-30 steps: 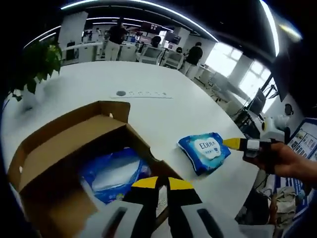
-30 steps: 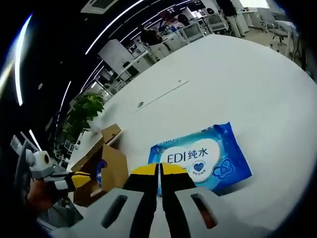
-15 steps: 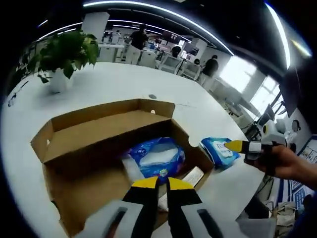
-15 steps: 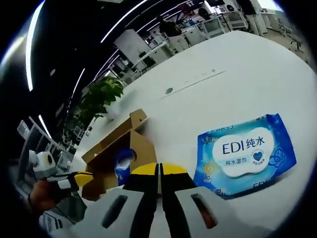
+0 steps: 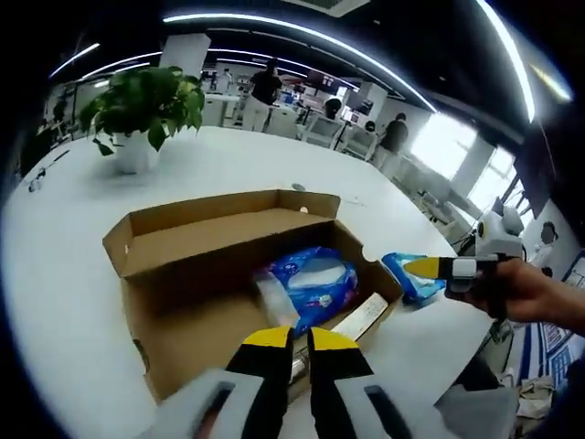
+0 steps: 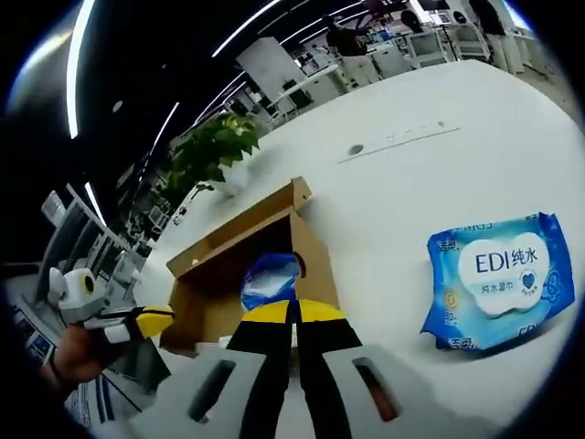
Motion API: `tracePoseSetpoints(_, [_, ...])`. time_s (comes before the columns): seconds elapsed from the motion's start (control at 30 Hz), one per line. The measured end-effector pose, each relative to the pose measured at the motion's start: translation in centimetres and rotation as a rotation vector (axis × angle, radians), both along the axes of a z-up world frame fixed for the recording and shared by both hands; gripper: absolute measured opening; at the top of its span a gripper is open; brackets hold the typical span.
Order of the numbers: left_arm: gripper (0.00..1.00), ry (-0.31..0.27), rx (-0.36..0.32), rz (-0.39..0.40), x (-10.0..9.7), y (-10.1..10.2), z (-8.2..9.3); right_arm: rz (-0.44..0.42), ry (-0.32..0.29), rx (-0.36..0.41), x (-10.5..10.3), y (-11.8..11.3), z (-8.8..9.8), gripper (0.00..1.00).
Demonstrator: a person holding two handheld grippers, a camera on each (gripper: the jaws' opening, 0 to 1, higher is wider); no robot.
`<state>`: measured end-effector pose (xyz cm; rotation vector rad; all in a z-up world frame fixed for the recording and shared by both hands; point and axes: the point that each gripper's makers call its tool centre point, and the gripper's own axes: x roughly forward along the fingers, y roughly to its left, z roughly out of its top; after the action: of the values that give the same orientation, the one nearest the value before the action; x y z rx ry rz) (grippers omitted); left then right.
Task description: Operate the shoe box by opening the lid, removing the specified soft item, and placing it in the target area until the item is outside and the box remains undamaged.
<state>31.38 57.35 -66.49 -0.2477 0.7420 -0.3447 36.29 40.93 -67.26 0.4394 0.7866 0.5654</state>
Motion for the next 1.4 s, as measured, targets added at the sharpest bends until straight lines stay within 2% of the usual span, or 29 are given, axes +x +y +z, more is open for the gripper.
tracePoseSetpoints(0.2, [0.06,-0.026,0.008,0.006,-1.1,0.1,0.1,0.061,-0.007,-0.012,-0.7,1.3,0.0,0.00])
tracePoseSetpoints(0.57, [0.08,-0.064,0.009,0.015,-2.1,0.6,0.1,0.141,-0.024,-0.050,-0.3,1.7,-0.5,0.01])
tracePoseSetpoints(0.73, [0.08,-0.074,-0.017,0.018,-2.6,0.4,0.4,0.168,-0.018,-0.063,-0.2,2.3,-0.7,0.02])
tracePoseSetpoints(0.93, [0.09,-0.096,-0.014,0.031,-2.7,0.8,0.7,0.221,-0.031,-0.096,0.2,3.6,-0.2,0.05])
tracePoseSetpoints(1.03, [0.09,-0.104,-0.008,0.035,-2.9,1.3,0.6,0.278,-0.053,-0.163,0.8,4.1,-0.5,0.07])
tracePoseSetpoints(1.17, [0.09,-0.109,-0.008,0.046,-3.2,1.8,0.4,0.335,-0.062,-0.195,1.0,5.0,-0.8,0.11])
tracePoseSetpoints(1.27, [0.10,-0.115,0.000,0.050,-3.2,2.1,0.4,0.422,-0.098,-0.262,1.0,5.7,-1.0,0.17])
tracePoseSetpoints(1.4, [0.13,-0.139,0.011,0.048,-3.1,2.4,0.6,0.611,-0.197,-0.422,1.2,6.7,-1.4,0.32])
